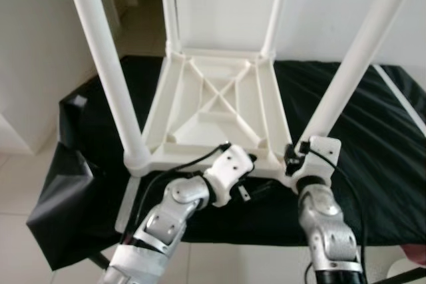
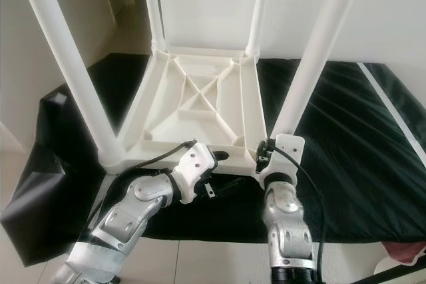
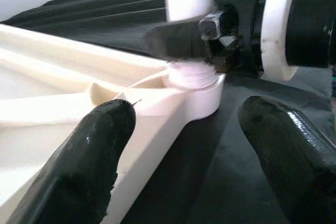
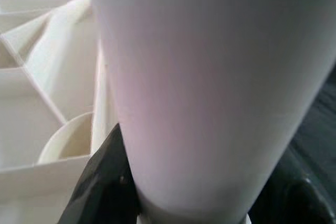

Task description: Building children table

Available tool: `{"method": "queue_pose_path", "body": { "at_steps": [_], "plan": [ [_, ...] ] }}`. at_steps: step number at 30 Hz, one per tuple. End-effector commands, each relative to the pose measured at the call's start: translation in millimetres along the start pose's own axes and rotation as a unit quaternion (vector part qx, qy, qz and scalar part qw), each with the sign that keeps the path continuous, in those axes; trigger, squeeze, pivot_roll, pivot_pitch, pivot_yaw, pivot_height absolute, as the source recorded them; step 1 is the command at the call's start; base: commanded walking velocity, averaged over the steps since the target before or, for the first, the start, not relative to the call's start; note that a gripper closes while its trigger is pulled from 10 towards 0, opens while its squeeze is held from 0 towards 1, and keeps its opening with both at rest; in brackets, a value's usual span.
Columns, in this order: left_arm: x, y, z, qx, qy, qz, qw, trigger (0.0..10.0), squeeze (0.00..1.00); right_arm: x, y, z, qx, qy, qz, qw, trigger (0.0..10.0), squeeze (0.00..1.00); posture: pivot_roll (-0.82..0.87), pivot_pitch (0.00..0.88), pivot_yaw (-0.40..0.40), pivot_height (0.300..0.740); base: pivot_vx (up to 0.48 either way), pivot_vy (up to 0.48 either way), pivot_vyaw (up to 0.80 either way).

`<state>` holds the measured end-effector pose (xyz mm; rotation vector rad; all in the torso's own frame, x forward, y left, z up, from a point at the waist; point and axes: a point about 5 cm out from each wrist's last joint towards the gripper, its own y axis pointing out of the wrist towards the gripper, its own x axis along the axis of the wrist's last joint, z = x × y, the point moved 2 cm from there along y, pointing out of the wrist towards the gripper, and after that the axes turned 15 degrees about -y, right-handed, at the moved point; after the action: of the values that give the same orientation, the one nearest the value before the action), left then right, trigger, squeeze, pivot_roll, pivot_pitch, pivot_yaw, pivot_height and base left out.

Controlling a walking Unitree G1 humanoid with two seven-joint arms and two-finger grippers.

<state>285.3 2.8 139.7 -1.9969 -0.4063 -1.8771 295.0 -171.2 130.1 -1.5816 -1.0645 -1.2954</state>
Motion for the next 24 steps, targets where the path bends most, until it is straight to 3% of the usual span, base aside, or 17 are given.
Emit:
{"method": "queue_pose_path", "body": {
  "at_steps": [1,20,21,22,23,24],
  "plan": [
    [2,1.1,1.5,0.005,0.005,-0.002,1.0,10.0,0.0,-23,-8.0,8.8,-0.012,0.051,0.07,0.996,10.0,0.0,0.01,0.0,-0.035,0.74,0.0,0.0,0.0],
    [5,3.7,-0.4,-0.007,0.013,-0.007,1.0,10.0,0.0,-4,-8.6,16.8,0.025,0.015,0.024,0.999,10.0,0.0,0.0,0.0,-0.031,0.74,0.0,0.0,0.0],
    [5,3.8,-0.5,-0.008,0.013,-0.008,1.0,10.0,0.0,-4,-8.6,16.7,0.026,0.013,0.023,0.999,10.0,0.1,0.0,0.0,-0.031,0.74,0.0,0.0,0.0],
    [5,3.9,-0.7,-0.008,0.013,-0.008,1.0,10.0,0.0,-4,-8.8,15.7,0.027,0.012,0.02,0.999,10.0,0.76,0.0,0.0,-0.033,0.74,0.0,0.0,0.0],
    [5,3.9,-0.8,-0.008,0.012,-0.008,1.0,10.0,0.0,-4,-8.9,15.0,0.028,0.012,0.019,0.999,10.0,1.0,0.0,0.0,-0.033,0.74,0.0,0.0,0.0],
    [5,3.7,-0.8,-0.009,0.013,-0.008,1.0,10.0,0.0,-3,-8.9,14.2,0.034,0.011,0.013,0.999,10.0,1.0,0.0,0.0,-0.033,0.74,0.0,0.0,0.0]
  ]
}}
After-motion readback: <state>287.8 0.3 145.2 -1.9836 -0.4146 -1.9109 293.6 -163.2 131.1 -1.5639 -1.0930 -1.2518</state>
